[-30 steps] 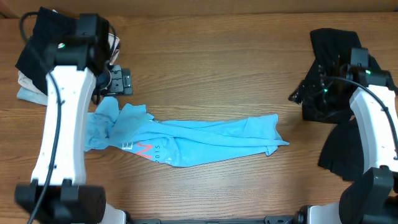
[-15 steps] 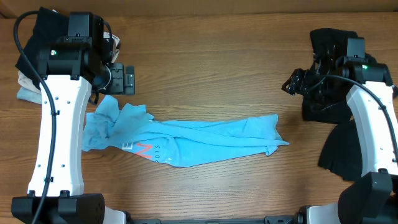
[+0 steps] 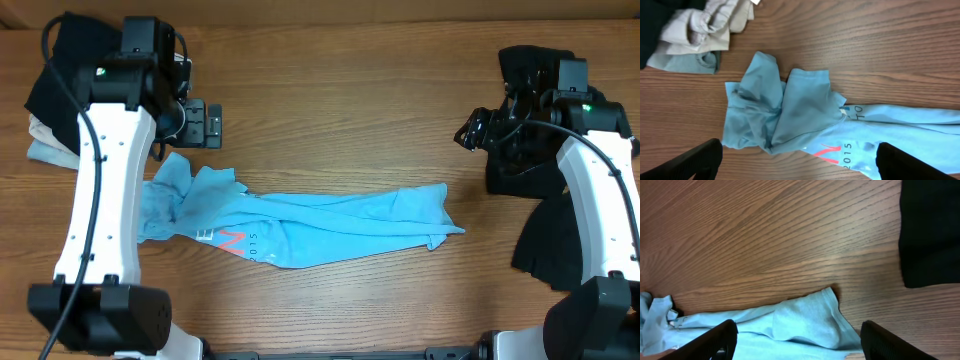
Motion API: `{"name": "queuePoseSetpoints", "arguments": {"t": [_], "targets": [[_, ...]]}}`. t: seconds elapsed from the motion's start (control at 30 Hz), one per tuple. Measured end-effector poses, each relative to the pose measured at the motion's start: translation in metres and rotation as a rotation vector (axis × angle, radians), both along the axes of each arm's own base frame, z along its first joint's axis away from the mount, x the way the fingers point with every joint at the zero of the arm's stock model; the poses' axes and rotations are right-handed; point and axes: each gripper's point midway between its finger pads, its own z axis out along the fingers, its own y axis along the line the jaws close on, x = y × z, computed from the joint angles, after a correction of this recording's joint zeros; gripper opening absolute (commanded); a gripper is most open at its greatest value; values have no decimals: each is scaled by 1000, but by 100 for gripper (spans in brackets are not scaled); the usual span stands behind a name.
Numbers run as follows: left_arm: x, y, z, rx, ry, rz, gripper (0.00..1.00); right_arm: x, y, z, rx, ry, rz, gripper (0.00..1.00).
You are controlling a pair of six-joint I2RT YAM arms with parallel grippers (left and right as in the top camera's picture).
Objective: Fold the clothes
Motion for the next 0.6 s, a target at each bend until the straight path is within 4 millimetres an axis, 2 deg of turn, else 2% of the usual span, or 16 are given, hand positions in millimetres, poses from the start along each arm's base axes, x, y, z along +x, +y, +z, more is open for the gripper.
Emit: {"name": "queuePoseSetpoints", "arguments": {"t": [0.23, 0.6], "targets": [[5, 0, -24, 2, 74, 0, 100, 1, -1, 0, -5, -7, 1, 84], [15, 0, -37, 4, 79, -6, 100, 3, -1, 1, -7, -16, 0, 85]]}}
